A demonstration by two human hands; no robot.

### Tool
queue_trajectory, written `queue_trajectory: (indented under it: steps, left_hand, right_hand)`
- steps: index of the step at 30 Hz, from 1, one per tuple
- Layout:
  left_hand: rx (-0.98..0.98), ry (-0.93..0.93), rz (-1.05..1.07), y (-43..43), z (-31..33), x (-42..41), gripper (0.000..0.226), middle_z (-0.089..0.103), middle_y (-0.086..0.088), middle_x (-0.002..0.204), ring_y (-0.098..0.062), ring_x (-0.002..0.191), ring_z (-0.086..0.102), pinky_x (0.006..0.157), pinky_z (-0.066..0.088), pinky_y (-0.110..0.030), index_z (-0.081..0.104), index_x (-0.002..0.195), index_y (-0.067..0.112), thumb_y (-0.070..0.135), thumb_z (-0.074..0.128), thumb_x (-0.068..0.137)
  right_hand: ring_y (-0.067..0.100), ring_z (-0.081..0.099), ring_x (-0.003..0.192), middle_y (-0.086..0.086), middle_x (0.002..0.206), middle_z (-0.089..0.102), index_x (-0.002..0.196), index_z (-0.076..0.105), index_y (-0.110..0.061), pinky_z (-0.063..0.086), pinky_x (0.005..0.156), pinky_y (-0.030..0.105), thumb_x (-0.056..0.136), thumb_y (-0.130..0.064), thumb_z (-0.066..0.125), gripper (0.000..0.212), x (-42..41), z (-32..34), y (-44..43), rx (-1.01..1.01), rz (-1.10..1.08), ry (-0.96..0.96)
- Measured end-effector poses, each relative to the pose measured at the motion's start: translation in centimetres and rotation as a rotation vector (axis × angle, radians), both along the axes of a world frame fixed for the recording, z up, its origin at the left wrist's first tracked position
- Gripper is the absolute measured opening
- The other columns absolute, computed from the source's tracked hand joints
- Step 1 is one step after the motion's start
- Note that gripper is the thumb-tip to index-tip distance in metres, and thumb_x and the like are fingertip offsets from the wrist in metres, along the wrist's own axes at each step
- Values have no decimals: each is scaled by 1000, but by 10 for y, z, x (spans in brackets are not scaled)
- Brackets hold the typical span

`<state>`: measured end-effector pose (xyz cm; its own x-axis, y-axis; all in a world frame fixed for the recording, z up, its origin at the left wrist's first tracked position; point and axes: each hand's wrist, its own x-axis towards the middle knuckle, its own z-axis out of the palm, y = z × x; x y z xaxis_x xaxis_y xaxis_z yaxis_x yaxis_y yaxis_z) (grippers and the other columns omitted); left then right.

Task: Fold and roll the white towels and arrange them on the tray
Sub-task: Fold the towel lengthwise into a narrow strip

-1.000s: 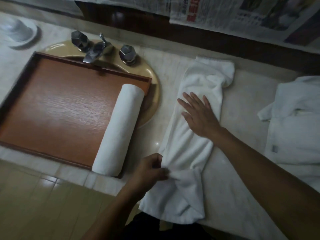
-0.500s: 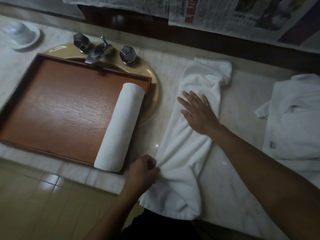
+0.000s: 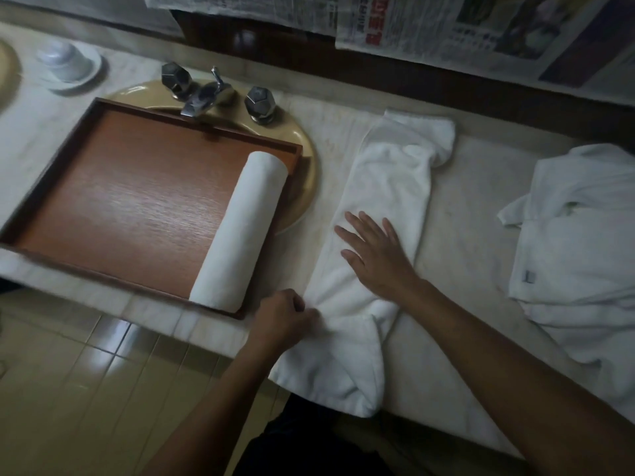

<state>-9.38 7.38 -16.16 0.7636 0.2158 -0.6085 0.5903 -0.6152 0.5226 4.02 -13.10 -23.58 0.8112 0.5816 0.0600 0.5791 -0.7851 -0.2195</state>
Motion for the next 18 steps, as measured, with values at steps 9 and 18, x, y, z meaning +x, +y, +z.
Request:
queue_trajectory:
  steps: [9,18]
  left_hand:
    - [-333,-6,163,-7,16,-34,13,69,-15,89,-25,74,69,76,64,-46,61,84,9,-1,70,86]
    - [-39,-183,249,-5,3,-66,16,71,3,75,-8,60,68,55,54,-25,66,84,20,23,80,88]
  right_hand:
    - [19,15,157,-5,170,20,160,28,-36,16,125,53,108,-49,26,54,2,4,-4,-86,16,1]
    - [18,14,157,-7,170,19,160,28,-38,14,125,53,107,-50,26,54,1,5,-2,-79,16,33]
